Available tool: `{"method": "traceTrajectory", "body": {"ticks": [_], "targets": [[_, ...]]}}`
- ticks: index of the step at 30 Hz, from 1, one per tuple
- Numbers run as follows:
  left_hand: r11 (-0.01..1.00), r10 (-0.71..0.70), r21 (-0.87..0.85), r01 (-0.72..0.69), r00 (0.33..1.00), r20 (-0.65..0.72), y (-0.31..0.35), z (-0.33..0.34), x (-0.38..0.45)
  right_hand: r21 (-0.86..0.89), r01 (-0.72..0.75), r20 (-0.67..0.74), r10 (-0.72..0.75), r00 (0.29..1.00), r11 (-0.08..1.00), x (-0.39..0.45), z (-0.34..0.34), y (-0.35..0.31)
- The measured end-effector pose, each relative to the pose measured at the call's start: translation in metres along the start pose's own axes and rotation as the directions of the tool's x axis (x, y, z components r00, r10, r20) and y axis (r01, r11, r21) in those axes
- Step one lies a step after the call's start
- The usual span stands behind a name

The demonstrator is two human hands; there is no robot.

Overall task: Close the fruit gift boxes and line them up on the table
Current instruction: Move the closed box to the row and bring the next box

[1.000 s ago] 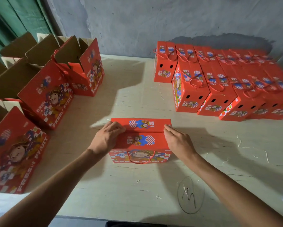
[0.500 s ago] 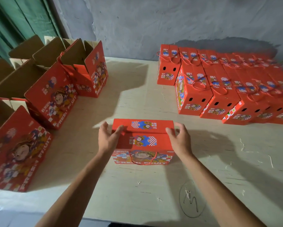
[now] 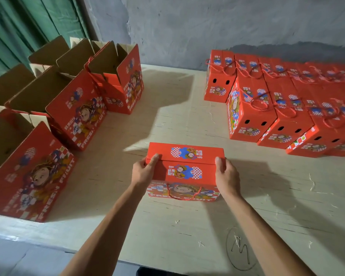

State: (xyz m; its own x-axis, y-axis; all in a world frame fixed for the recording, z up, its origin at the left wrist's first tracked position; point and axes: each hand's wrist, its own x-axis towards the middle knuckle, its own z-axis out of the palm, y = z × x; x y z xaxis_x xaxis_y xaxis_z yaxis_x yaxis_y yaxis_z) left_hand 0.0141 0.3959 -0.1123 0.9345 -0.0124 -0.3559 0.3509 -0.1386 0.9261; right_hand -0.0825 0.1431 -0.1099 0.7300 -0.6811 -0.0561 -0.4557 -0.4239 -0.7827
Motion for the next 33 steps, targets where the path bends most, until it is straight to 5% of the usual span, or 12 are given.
{"method": "traceTrajectory", "body": {"ticks": [19,33], "targets": [[0.955,0.12,0.283,-0.094,0.99,-0.078,-0.0071,0.0007,0.0075,-0.035,-0.017,0.008,0.017,1.0,0.999,0.0033,0.0002,0.0018],[0.96,0.074,0.275,-0.063,0.997,-0.031,0.0001,-0.0016,0.0075,0.041,-0.077,0.047,0.075,0.996,0.996,-0.0021,-0.0018,-0.0011]]}}
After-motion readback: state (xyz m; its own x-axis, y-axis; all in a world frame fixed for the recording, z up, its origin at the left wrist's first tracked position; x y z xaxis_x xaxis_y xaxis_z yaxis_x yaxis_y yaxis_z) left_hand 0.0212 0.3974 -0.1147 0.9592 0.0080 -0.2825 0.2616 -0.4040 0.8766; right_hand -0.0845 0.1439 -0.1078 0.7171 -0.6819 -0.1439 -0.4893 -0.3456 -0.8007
